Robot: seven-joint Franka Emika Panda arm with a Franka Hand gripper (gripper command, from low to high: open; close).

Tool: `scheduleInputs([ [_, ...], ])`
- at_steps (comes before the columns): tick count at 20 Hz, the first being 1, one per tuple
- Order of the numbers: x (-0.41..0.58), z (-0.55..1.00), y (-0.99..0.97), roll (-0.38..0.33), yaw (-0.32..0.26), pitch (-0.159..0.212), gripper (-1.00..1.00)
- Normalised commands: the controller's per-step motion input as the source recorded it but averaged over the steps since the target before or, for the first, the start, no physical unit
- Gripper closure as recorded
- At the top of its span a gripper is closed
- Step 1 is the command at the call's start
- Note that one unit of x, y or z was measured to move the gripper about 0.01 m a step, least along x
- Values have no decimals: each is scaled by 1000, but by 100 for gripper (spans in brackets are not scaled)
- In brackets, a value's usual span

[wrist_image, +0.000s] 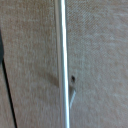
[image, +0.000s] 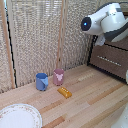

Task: Kindly get your arm to the topmost drawer handle. Get a good grip on it, then softly pull to open it.

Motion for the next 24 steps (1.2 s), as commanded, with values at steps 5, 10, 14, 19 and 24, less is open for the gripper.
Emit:
scheduleInputs([
  [5,-13,0,-652,-58,104,-1,-100],
  [10,-114,-15,-383,-86,97,0,100],
  [14,-181,-106,-324,-48,106,0,100],
  [19,-306,-71,-437,-6,148,0,100],
  [24,-77,-2,-52,1,18,0,100],
])
